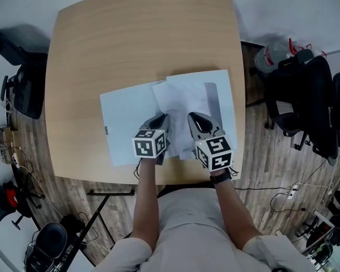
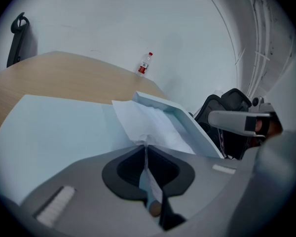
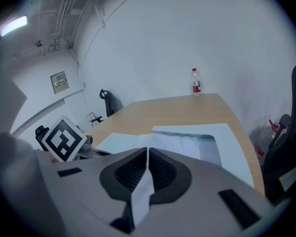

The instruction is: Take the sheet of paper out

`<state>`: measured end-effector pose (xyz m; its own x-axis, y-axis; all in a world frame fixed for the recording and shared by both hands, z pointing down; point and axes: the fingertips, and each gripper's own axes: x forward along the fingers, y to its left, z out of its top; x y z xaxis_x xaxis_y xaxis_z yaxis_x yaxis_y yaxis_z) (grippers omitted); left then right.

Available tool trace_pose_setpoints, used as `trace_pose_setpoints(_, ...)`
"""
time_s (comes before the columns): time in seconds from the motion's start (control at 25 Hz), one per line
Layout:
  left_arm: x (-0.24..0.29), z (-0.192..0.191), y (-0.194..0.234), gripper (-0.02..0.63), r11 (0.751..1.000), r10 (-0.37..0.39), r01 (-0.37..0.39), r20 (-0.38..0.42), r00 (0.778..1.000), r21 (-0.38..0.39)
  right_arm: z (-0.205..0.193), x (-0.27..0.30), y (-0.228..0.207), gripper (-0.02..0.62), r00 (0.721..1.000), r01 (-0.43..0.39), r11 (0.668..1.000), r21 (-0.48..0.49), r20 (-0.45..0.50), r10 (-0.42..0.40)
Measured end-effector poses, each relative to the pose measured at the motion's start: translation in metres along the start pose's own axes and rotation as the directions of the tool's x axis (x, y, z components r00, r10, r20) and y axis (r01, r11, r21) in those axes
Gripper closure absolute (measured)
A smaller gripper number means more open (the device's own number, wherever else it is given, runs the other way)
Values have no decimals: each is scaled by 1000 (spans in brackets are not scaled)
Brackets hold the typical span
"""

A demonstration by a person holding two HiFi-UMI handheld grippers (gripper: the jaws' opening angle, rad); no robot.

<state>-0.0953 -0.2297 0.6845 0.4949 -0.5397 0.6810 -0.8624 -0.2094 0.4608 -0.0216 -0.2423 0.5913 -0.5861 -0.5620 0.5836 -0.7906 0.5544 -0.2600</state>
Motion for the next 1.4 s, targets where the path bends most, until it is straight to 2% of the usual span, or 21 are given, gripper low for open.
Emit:
trace_pose_setpoints(0.28, -18, 18, 0, 581, 999, 14, -12, 68, 998, -30, 3, -5, 1, 577, 1000, -9, 1000, 2, 11, 9)
trace_pose_setpoints(0.96, -58, 12, 4, 583, 997, 70, -67, 99, 993, -35, 10, -18, 21, 577, 997, -46, 999, 8, 57, 46)
trace_pose_setpoints(1.4, -98, 31, 0, 583, 994, 109, -106, 210, 971, -28, 24, -45, 38, 577, 993, -42, 999, -23, 112, 45)
